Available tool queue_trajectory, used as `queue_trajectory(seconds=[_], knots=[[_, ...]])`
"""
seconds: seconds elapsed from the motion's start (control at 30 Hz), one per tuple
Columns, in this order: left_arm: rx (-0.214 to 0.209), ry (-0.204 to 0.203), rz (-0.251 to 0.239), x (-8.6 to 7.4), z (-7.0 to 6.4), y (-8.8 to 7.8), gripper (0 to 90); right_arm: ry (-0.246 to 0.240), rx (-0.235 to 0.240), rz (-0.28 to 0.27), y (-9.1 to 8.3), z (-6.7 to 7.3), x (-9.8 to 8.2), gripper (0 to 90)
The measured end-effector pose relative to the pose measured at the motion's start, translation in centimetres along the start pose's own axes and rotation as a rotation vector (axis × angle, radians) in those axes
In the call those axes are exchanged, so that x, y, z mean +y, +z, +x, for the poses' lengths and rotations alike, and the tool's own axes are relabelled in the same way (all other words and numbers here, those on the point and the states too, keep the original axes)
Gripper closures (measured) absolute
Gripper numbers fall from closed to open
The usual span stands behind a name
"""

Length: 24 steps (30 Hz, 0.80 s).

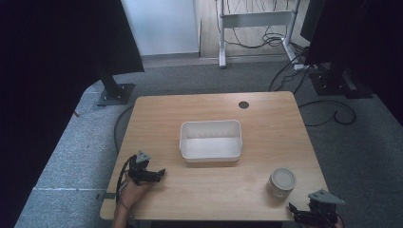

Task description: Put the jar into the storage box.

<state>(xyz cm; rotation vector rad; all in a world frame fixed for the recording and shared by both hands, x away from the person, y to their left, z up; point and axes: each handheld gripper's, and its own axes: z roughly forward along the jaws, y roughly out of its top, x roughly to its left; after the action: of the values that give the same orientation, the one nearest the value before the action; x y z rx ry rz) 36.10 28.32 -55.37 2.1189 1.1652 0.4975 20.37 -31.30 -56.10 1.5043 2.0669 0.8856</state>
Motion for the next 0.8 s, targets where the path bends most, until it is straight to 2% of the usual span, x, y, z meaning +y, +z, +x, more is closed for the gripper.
queue_trajectory(seconds=[0.8], knots=[[0.0, 0.0, 0.0, 0.0, 0.0, 0.0, 0.0, -0.003, 0.053, -0.042, -1.0, 0.4, 1.1, 0.0]])
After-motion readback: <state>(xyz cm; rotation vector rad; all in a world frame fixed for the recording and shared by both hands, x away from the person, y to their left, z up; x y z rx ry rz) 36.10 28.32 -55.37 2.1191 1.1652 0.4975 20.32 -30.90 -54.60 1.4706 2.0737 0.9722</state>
